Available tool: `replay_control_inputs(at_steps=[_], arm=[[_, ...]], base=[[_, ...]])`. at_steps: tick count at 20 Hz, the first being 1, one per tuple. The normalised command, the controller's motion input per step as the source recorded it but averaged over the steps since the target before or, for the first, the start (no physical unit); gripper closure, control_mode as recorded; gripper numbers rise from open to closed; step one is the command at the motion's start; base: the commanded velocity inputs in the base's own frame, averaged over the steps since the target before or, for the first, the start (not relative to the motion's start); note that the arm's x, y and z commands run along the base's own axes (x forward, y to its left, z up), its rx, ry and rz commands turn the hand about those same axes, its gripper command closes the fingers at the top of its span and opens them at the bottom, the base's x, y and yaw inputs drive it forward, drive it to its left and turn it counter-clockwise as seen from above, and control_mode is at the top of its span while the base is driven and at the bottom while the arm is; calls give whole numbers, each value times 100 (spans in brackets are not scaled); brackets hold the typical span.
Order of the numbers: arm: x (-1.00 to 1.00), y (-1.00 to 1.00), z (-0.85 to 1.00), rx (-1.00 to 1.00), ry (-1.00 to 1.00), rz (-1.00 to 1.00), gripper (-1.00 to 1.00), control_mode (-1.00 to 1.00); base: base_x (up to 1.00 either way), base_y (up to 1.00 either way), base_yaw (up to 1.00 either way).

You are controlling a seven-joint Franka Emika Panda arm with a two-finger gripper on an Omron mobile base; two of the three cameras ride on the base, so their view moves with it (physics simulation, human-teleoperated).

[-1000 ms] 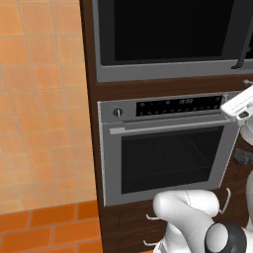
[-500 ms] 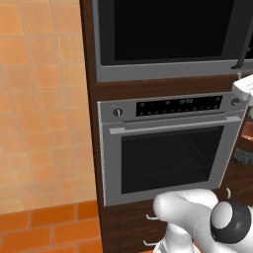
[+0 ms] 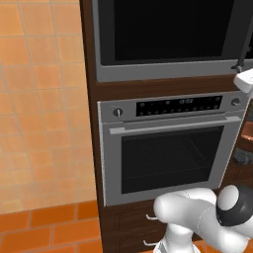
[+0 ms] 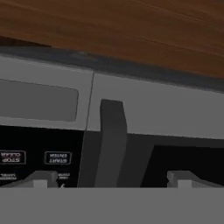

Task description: Open the microwave, place the bowl with waffle inside the microwave, then close the microwave door and turn it on.

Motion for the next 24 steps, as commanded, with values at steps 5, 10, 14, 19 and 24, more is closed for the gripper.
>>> replay_control_inputs(at_steps=[5, 10, 14, 19, 24], arm=[[42, -2, 0, 9, 0, 0, -100, -100], [25, 3, 0, 2, 0, 0, -100, -100], [9, 14, 0, 0, 0, 4, 100, -100], [-27, 20, 0, 0, 0, 23, 100, -100], [-100, 24, 0, -5, -2, 44, 100, -100]], base=[[0, 0, 0], [0, 0, 0], [0, 0, 0], [0, 0, 0], [0, 0, 0]])
